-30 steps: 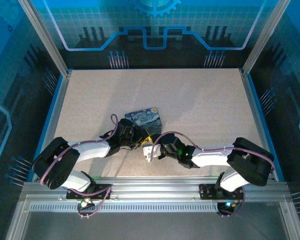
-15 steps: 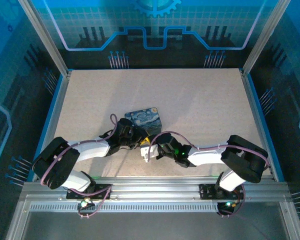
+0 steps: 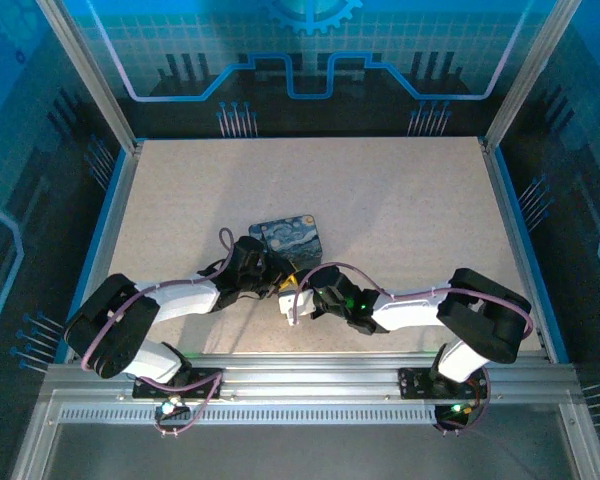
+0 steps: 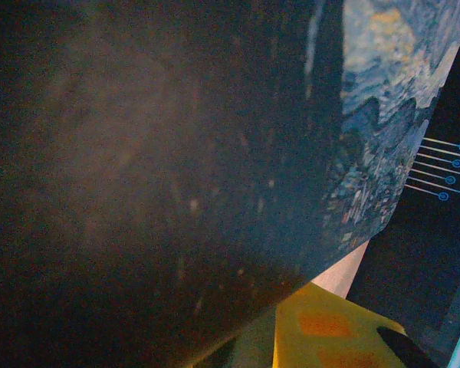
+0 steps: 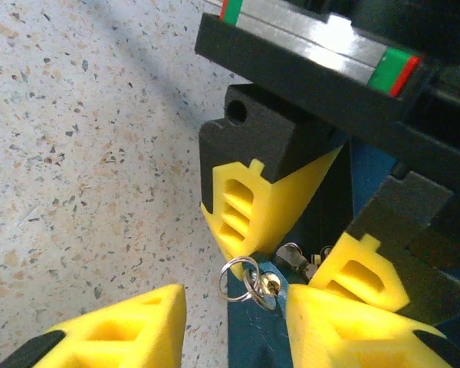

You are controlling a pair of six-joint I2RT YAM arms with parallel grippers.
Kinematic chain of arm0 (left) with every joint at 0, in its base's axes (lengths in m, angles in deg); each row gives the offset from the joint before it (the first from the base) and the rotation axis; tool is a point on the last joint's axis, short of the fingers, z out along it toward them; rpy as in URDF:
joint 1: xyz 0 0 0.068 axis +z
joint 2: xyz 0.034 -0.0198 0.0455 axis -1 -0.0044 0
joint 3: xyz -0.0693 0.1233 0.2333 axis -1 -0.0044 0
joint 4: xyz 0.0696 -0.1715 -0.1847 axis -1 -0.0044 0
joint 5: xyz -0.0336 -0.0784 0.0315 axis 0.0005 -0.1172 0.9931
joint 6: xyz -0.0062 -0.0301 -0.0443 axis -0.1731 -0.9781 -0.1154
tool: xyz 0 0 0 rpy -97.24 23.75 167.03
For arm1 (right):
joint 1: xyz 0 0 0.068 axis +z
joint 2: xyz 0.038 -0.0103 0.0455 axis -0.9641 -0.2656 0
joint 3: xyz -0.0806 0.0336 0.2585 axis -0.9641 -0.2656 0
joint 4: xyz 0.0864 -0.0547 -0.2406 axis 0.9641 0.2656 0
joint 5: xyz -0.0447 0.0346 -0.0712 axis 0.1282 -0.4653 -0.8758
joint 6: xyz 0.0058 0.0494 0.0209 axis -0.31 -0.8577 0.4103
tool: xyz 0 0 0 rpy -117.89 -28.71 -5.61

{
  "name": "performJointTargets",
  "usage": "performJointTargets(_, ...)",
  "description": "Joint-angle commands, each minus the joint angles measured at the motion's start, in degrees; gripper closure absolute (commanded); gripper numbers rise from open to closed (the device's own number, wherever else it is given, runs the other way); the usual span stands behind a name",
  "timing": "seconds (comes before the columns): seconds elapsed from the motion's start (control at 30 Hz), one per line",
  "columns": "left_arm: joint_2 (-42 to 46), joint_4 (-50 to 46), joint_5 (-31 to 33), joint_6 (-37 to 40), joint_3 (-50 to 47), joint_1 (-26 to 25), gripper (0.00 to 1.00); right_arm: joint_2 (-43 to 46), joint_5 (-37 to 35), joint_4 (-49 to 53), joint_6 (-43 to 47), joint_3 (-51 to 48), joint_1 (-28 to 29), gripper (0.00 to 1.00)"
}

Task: Unlock a padlock with a key

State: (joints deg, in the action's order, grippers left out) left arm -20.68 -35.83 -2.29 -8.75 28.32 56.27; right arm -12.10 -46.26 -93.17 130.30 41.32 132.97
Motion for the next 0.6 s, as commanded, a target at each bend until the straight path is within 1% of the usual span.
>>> performJointTargets(0.0, 0.3, 2.1, -2.6, -0.6, 2.1, -0.4, 0.95, -0.8, 1.1, -0.5, 2.2, 1.9, 1.1, 0.60)
performJointTargets(0.2, 0.5, 2.2, -3.1, -1.2, 2.1, -0.3, 0.95, -0.4, 1.2, -2.1, 2.9, 1.2, 1.2, 0.62)
performJointTargets(0.37, 0.5, 0.8, -4.5, -0.9, 2.8, 0.0, 0.95, 0.1, 2.7, -1.9, 2.4, 1.4, 0.8, 0.65)
performJointTargets(0.43, 0.5, 0.8, -4.7, -0.9, 2.8, 0.1, 0.96, 0.1, 2.8, -1.4, 2.4, 1.9, 0.7, 0.71)
performJointTargets(0.57, 0.4, 0.7, -4.9, -1.1, 2.8, 0.1, 0.96, -0.4, 2.4, -1.5, 2.5, 2.4, 0.3, 0.76)
